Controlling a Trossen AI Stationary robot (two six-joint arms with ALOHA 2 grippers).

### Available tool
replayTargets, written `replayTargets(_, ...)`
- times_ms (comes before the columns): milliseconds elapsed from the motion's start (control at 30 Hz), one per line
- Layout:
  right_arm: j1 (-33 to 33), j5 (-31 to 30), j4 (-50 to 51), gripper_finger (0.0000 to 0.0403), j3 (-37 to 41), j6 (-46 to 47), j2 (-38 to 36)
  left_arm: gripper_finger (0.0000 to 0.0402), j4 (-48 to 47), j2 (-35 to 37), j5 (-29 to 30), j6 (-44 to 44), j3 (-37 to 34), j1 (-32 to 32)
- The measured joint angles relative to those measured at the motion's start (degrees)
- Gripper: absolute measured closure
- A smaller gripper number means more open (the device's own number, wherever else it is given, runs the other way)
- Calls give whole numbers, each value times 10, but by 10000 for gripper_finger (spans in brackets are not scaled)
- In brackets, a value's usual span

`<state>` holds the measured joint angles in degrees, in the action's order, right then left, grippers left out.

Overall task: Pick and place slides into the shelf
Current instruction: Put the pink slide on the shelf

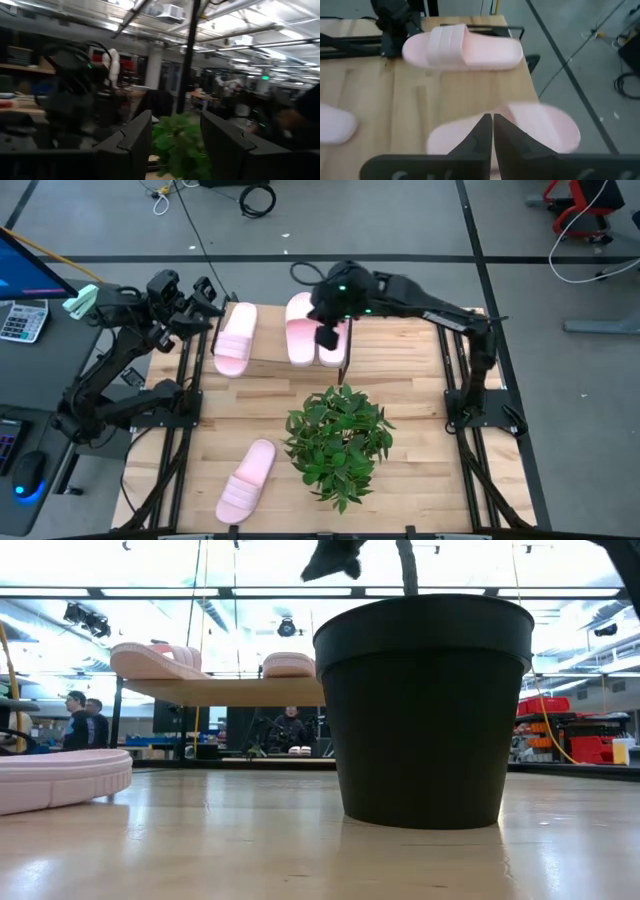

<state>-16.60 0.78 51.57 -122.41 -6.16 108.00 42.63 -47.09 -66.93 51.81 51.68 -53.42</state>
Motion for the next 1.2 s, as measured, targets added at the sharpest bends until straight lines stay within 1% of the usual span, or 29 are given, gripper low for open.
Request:
replayTargets(167, 16, -23, 86, 380, 0, 33, -52, 228, -5, -1, 0, -1, 0, 54)
replayTargets(333, 36, -71, 192, 380, 0, 71, -93, 231, -45, -1, 0, -17, 0, 106)
replayTargets(467, 53, -114, 252, 380, 0, 104, -117, 234, -83, -1, 0, -29, 0, 162)
replayTargets(600, 68, -152, 289, 379, 0, 131, -133, 234, -148, -1, -11, -29, 0, 225)
replayTargets(733, 81, -173, 314, 380, 0, 147, -146, 235, -262, 13, -15, -43, 0, 280)
replayTargets(800, 87, -182, 319, 381, 0, 150, -151, 235, -344, 24, 11, -64, 0, 310)
replayTargets(833, 90, -186, 322, 381, 0, 150, -153, 235, -391, 28, 34, -80, 0, 325)
replayTargets(967, 97, -192, 323, 382, 0, 150, -156, 235, -578, 48, 140, -138, 0, 401)
replayTargets(1033, 97, -191, 327, 382, 0, 150, -157, 235, -664, 52, 199, -152, 0, 441)
replayTargets(1133, 104, -191, 339, 382, 0, 151, -158, 235, -750, 50, 287, -152, 0, 504)
replayTargets(1200, 112, -186, 357, 382, 0, 151, -160, 237, -770, 40, 327, -150, 0, 549)
